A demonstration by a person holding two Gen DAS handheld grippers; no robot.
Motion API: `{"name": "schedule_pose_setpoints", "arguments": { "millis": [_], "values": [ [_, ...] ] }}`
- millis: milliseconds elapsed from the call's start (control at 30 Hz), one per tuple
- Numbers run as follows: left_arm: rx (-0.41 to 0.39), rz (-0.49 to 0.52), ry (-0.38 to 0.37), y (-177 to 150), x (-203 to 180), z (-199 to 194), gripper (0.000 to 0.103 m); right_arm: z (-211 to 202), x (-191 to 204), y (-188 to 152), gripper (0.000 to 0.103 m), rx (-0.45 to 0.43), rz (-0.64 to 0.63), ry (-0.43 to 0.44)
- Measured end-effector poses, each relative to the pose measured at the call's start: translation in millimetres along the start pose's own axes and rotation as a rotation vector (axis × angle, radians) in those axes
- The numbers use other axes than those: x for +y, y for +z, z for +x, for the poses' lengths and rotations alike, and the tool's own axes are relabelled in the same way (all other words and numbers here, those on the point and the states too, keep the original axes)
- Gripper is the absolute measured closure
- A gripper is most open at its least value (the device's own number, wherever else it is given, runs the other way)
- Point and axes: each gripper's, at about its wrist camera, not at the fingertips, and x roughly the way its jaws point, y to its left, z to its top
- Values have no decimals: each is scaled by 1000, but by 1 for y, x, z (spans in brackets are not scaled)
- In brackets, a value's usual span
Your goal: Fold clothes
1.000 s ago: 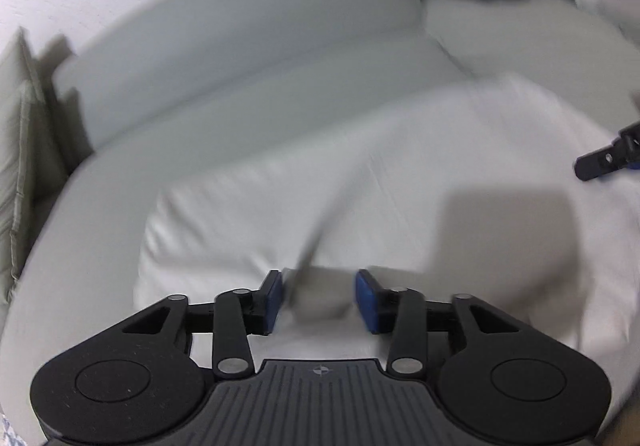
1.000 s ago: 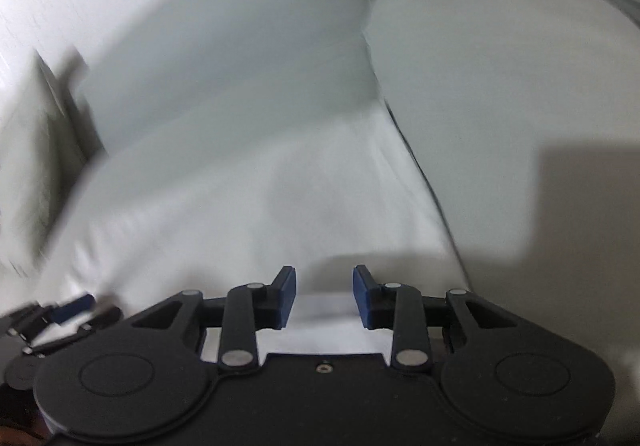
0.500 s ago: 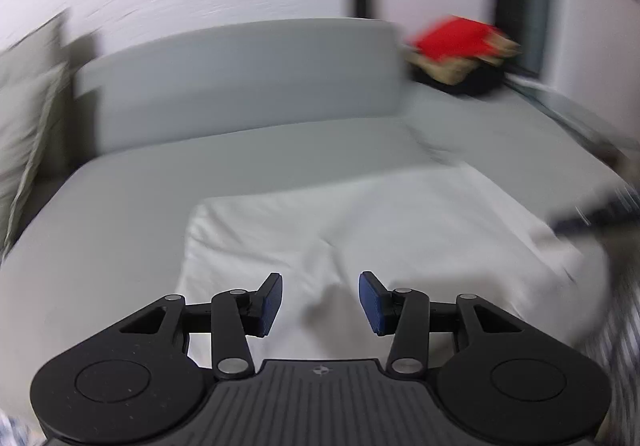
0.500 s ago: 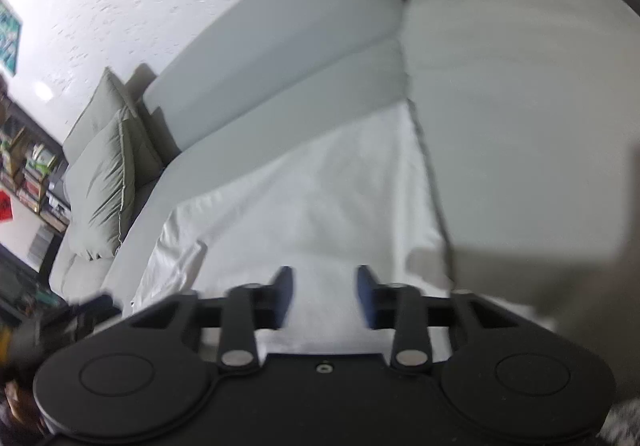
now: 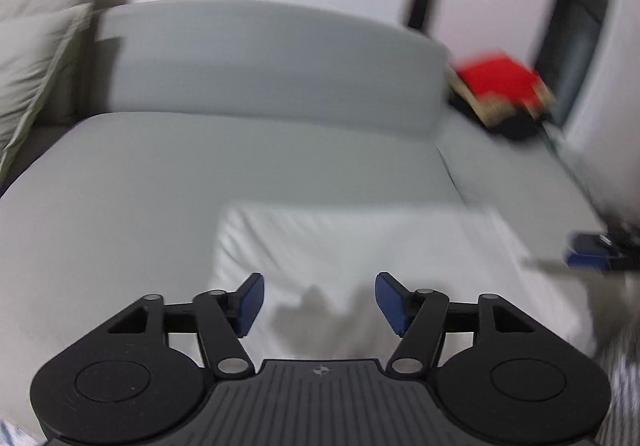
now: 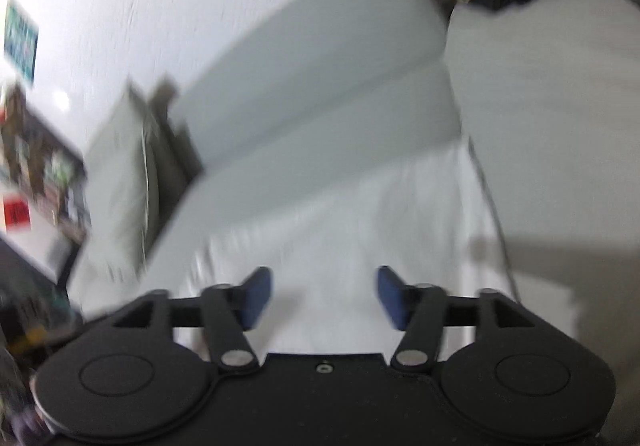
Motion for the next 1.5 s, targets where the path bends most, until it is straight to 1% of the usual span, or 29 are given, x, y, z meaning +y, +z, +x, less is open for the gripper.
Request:
{"name": "schedule_pose_setpoints", "arguments": {
  "millis": [67, 100, 133, 167, 200, 267, 333, 400, 467, 533, 600, 767, 800, 833, 867, 900, 933, 1000, 1033, 1067, 1100, 1133, 1167, 1200, 1233, 1300, 1367, 1433, 1500],
  "values": [
    [9, -73, 1, 13, 21, 18, 46, 6, -11, 21, 30, -26, 49, -44],
    [16, -88, 16, 17, 30, 29, 46, 9, -17, 32, 30, -39, 73, -66],
    [34, -95, 55, 20, 37, 42, 47, 15, -26, 41, 30, -39, 100, -90],
    [66, -116, 101, 22, 44, 51, 55, 25, -38, 48, 32, -25, 129, -116],
    [93, -146, 123, 22, 51, 55, 61, 40, -50, 52, 36, -13, 158, -141],
    [123, -197, 118, 23, 62, 67, 63, 59, -71, 57, 40, -2, 210, -170],
    [115, -222, 94, 29, 65, 73, 62, 67, -84, 59, 47, -5, 263, -173],
    [121, -262, 68, 35, 72, 81, 62, 71, -88, 64, 47, -16, 274, -161],
    [149, -309, 44, 37, 81, 91, 63, 77, -89, 69, 50, -24, 257, -167],
    [168, -339, 37, 38, 85, 99, 66, 84, -93, 71, 62, -21, 270, -178],
    [180, -364, 32, 39, 87, 106, 69, 82, -97, 69, 67, -30, 305, -174],
    [202, -417, 19, 42, 93, 118, 71, 82, -96, 71, 67, -19, 314, -149],
    [202, -425, 13, 43, 94, 118, 71, 80, -95, 70, 64, -16, 326, -122],
    [196, -432, 3, 44, 94, 115, 71, 74, -94, 70, 64, -13, 343, -59],
    [185, -435, -18, 45, 94, 110, 71, 67, -93, 69, 63, -6, 363, 31],
    [165, -435, -55, 46, 94, 101, 70, 57, -90, 68, 58, 2, 382, 138],
    [142, -435, -103, 48, 94, 90, 69, 46, -86, 67, 50, 13, 400, 266],
    [69, -435, -259, 49, 97, 60, 68, 14, -72, 65, 49, 2, 396, 524],
    [18, -426, -332, 50, 99, 43, 68, -6, -64, 65, 48, -30, 381, 614],
    [-39, -412, -385, 50, 102, 26, 66, -26, -56, 66, 48, -69, 365, 670],
    [-94, -401, -429, 50, 105, 10, 61, -45, -49, 68, 46, -112, 340, 692],
    [-142, -401, -452, 49, 109, -2, 59, -63, -42, 70, 40, -160, 310, 693],
    [-176, -418, -460, 49, 114, -9, 57, -78, -35, 74, 38, -203, 285, 678],
    [-192, -448, -455, 48, 119, -10, 57, -87, -30, 79, 37, -238, 264, 642],
    [-185, -477, -431, 47, 122, -8, 57, -92, -27, 84, 37, -266, 240, 604],
    [-107, -479, -328, 47, 119, 7, 59, -81, -26, 94, 37, -284, 223, 498],
    [1, -429, -196, 47, 110, 29, 60, -55, -31, 99, 38, -263, 212, 372],
    [98, -362, -93, 47, 98, 54, 61, -16, -39, 99, 45, -203, 182, 235],
    [151, -312, -16, 47, 88, 70, 63, 22, -52, 90, 53, -126, 159, 105]
  ]
}}
